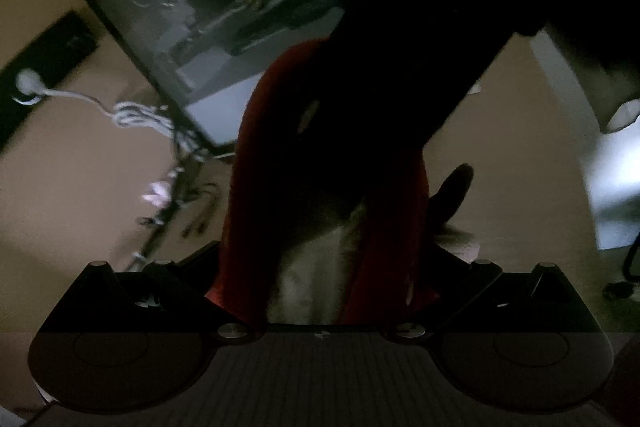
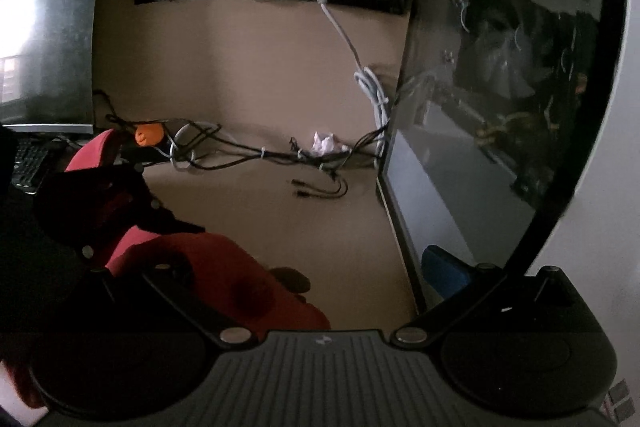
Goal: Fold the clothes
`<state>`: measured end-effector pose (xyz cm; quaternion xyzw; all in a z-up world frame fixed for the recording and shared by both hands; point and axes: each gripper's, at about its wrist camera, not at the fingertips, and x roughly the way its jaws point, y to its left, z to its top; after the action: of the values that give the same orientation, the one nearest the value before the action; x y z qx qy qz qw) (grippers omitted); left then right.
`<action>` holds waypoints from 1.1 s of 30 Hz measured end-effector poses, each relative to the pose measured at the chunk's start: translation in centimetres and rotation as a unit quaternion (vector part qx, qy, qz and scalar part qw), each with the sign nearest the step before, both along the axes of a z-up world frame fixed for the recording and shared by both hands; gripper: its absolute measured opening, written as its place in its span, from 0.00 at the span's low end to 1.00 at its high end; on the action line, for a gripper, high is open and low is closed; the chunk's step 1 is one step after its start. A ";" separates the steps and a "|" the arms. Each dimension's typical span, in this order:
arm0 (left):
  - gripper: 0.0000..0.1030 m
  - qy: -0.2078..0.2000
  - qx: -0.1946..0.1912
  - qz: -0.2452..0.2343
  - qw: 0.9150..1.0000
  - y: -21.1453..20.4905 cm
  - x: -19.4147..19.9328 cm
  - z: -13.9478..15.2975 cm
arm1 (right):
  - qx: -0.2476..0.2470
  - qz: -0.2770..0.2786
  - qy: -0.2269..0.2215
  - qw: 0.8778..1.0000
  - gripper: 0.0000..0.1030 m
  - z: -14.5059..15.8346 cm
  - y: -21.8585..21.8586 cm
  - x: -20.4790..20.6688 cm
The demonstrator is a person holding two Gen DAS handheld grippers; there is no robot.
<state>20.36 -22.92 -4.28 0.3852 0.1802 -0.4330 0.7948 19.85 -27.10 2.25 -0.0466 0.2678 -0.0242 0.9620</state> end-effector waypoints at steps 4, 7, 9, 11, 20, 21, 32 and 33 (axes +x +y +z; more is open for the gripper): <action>0.96 0.004 -0.028 -0.011 1.000 0.2 -0.7 0.3 | 0.023 -0.009 0.002 1.000 1.00 -0.5 -0.7 -0.8; 0.59 0.007 -0.025 -0.012 1.000 0.0 -0.8 0.3 | 0.062 -0.019 0.002 0.998 1.00 -0.3 -1.9 -1.4; 0.56 0.013 -0.019 -0.013 1.000 -0.3 -0.7 0.1 | 0.083 -0.022 0.002 0.996 1.00 -0.3 -2.6 -1.9; 0.49 0.010 -0.016 -0.013 1.000 -0.7 -0.7 -0.1 | 0.097 -0.024 -0.005 0.995 1.00 -0.3 -3.1 -2.8; 0.35 0.047 -0.032 0.019 0.998 0.0 0.5 0.7 | 0.136 -0.055 0.025 0.989 1.00 -4.9 -5.3 -7.0; 0.35 0.048 -0.036 0.023 0.998 0.0 0.6 0.9 | 0.146 -0.046 0.034 0.988 1.00 -5.8 -5.2 -7.1; 0.32 0.089 -0.067 0.061 0.992 1.1 2.5 2.5 | 0.331 -0.050 0.025 0.942 0.65 -10.8 -7.3 -2.2; 0.32 0.090 -0.069 0.063 0.992 1.3 2.5 2.6 | 0.341 -0.039 0.024 0.939 0.65 -11.1 -7.3 -1.6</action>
<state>22.85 -21.58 -1.68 0.2768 0.2449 -0.4263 0.8257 18.26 -34.37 -8.85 0.2942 0.2844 0.0324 0.9119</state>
